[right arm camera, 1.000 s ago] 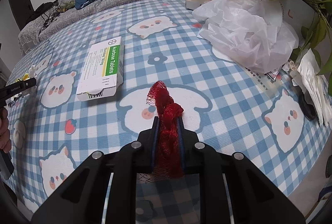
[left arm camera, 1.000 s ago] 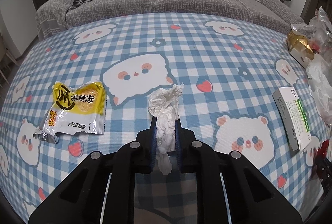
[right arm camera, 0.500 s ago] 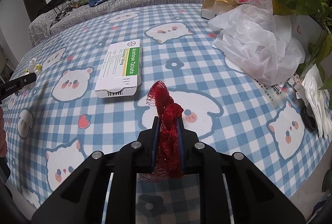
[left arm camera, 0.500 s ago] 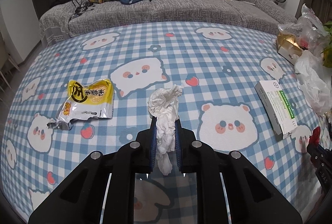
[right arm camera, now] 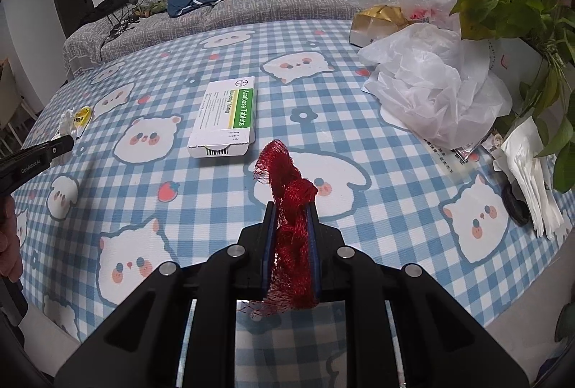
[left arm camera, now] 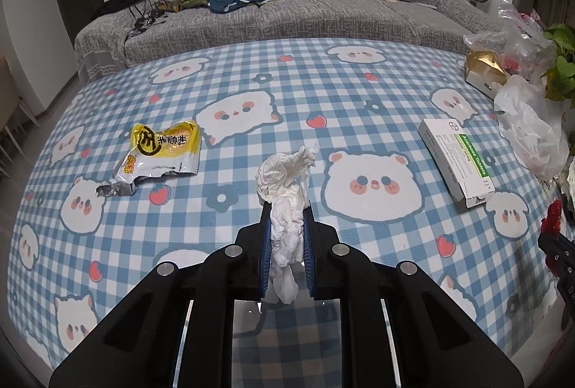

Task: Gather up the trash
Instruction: 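Grasp the crumpled white tissue with the left tool while the right tool grasps the red mesh net, then carry the white tissue and red mesh net down over the trash bin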

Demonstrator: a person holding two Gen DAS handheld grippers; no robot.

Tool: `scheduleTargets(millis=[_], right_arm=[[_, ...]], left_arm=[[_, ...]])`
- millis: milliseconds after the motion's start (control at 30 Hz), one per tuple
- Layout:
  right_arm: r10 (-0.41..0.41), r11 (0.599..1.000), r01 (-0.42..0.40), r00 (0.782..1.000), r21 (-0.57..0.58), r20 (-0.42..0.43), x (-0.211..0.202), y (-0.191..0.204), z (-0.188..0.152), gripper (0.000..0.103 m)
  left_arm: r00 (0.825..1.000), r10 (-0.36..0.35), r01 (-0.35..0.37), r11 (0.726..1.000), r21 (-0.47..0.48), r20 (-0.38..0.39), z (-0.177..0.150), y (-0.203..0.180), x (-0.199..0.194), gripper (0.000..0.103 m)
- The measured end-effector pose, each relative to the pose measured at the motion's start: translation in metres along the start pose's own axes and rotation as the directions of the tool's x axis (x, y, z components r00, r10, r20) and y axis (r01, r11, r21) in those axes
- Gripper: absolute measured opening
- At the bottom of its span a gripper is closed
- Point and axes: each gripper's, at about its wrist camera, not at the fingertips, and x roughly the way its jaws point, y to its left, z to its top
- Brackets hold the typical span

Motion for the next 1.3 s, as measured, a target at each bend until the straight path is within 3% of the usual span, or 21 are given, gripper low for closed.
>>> scheduleTargets(millis=[567, 1300], right_arm=[[0.0, 0.999, 0.001, 0.999, -0.032, 0.038, -0.045, 0.014, -0.027, 0.015], [0.011, 0.997, -0.006, 0.997, -0.076, 0.071, -0.058, 0.05, -0.032, 0.015]], left_arm=[[0.999, -0.027, 0.028, 1.0, -0.003, 0.03, -0.041, -0.006, -0.054, 0.014], [0.998, -0.044, 0.045, 0.999, -0.011, 0.037, -0.086, 0.005, -0.091, 0.014]])
